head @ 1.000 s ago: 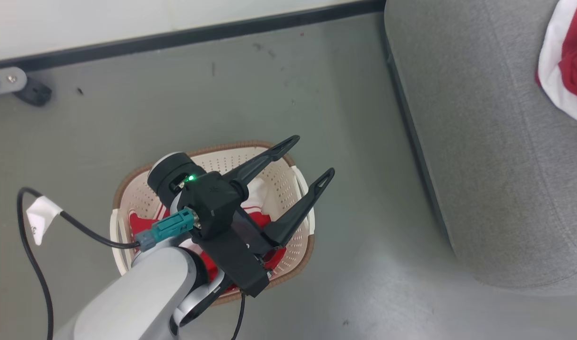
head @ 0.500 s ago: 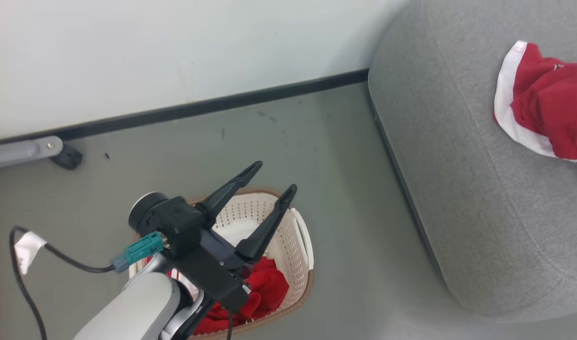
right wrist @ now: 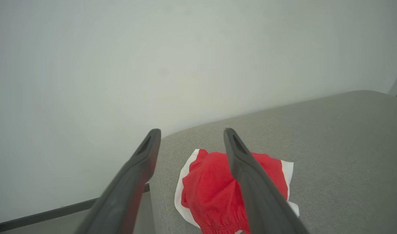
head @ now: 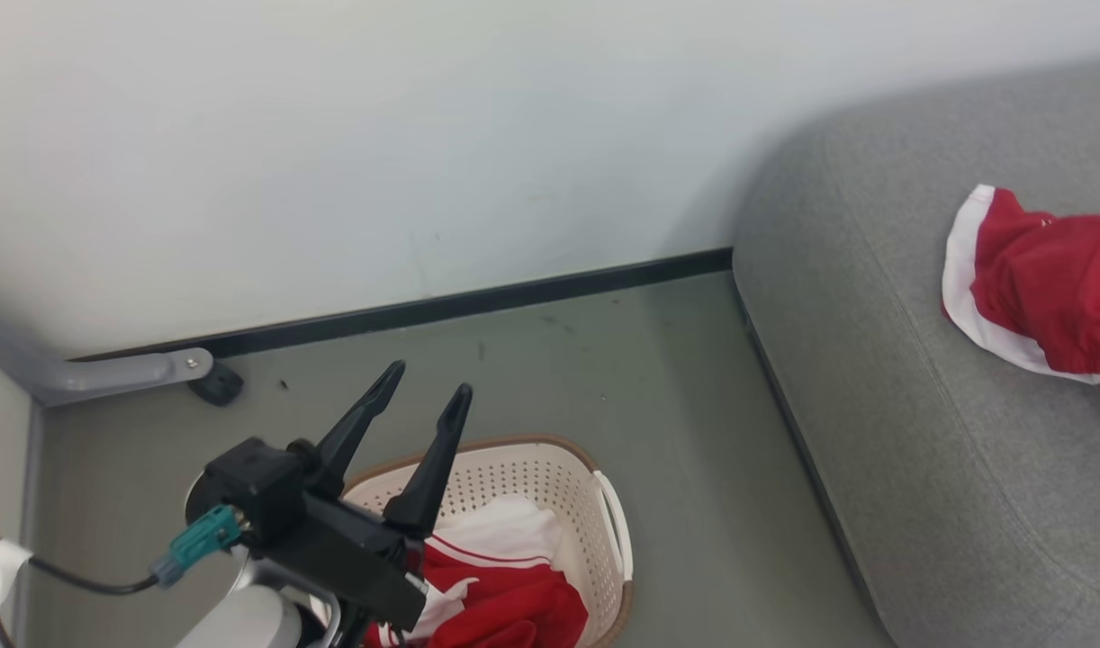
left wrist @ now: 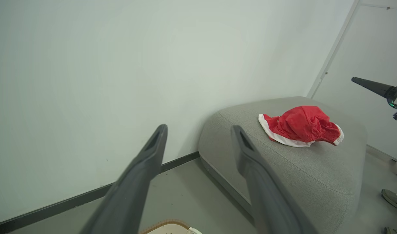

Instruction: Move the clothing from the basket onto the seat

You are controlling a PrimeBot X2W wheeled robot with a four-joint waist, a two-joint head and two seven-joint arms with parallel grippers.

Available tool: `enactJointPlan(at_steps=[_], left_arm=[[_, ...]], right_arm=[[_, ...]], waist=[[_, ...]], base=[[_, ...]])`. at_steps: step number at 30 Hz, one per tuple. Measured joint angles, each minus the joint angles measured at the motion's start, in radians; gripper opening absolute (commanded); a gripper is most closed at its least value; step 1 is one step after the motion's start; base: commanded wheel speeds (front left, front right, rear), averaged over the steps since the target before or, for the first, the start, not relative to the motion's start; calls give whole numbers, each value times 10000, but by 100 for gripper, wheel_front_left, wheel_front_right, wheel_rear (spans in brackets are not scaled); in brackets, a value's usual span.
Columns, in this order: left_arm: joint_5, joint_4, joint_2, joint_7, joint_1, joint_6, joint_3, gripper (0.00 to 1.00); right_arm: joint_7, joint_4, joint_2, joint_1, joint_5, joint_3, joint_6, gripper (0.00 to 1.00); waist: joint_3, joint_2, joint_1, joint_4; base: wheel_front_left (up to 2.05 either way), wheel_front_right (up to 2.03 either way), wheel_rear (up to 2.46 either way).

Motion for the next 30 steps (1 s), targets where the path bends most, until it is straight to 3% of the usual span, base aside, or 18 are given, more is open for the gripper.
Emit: enactJointPlan(at_steps=[7,13,22,30], left_arm=[[-349,-77,146,-104,842,483,489,100],[-382,-104,242,-180,1371,754,811,100],[-495,-414,431,-224,2460,1016,1471,100],[-464,-853,476,-280,3236,1191,1967,100]], right_arm=[[-1026,-1804,318,1286,-17,-115,-362,100],[-1555,-3233,1037,2240,-96,159,-477,100],[-1741,-4217,1735,3574,-560,543,-984,100],[-1827,-4872,2125,4606,-1131,765,-1225,100]], waist=[[-546,0,1,531],[-983,1,1,947],[-1484,0,0,1492],[-1702,1,1,1856]], base=[[0,0,0],[0,0,0],[0,0,0],[0,0,0]])
